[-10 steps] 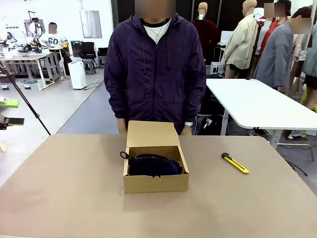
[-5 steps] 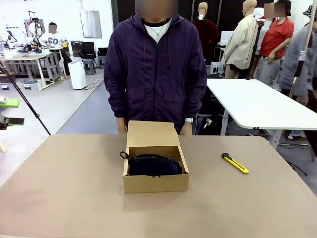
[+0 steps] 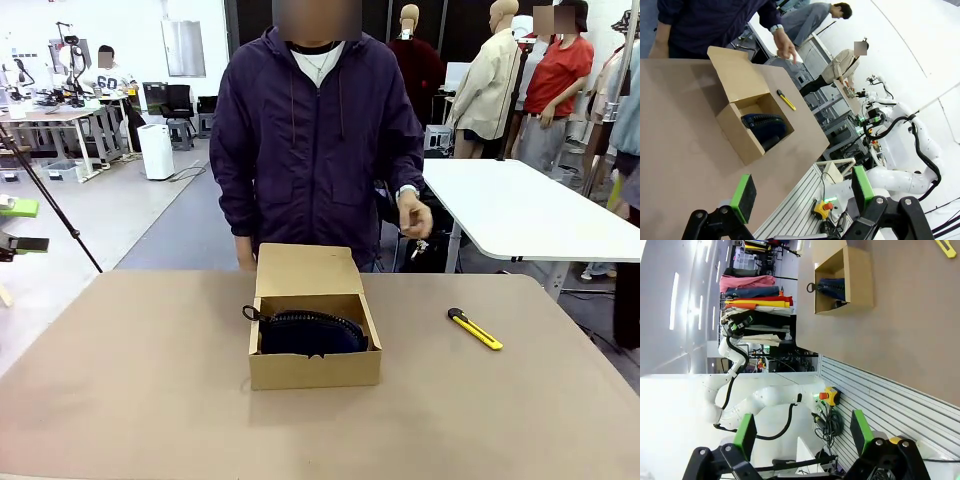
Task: Pack the items into the box.
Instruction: Pick up the item indicated by the person and place it inside the Mailer Box.
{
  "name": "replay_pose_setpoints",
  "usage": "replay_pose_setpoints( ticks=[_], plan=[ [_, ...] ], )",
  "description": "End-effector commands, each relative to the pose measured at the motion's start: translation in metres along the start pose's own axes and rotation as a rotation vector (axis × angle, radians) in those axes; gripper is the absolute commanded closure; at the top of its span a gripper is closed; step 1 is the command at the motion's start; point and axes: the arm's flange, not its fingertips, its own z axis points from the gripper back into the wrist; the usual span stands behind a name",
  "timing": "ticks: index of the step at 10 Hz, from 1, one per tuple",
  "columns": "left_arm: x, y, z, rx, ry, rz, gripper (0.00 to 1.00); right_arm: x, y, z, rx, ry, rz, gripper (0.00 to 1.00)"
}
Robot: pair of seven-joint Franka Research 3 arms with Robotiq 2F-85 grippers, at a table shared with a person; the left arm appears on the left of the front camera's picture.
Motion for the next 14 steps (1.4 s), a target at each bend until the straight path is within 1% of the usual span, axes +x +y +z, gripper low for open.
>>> replay_pose_setpoints(
  ticks=[1,9,10,11,12,13,14],
  plan=[
    [-0.001,-0.002,0.003,-0.003,0.018,0.006,0.00,0.001,0.001,0.006,0.001,0.007,0.016,0.00],
    [-0.001,-0.002,0.003,-0.003,0.018,0.006,0.00,0.001,0.001,0.006,0.001,0.007,0.016,0.00],
    [-0.001,-0.002,0.003,-0.003,0.018,0.006,0.00,0.000,0.000,0.000,0.000,0.000,0.000,0.00],
    [-0.001,-0.002,0.003,-0.003,0.018,0.006,0.00,0.025,0.024,-0.017,-0.158,0.117,0.109,0.00],
    [-0.001,-0.002,0.003,-0.003,0.018,0.006,0.00,0.052,0.044,-0.037,-0.340,0.229,0.176,0.00],
    [-0.001,-0.002,0.003,-0.003,0.018,0.006,0.00,0.075,0.054,-0.058,-0.566,0.331,0.211,0.00],
    [-0.001,-0.002,0.003,-0.003,0.018,0.006,0.00,0.098,0.052,-0.083,-0.784,0.451,0.250,0.00]
  ],
)
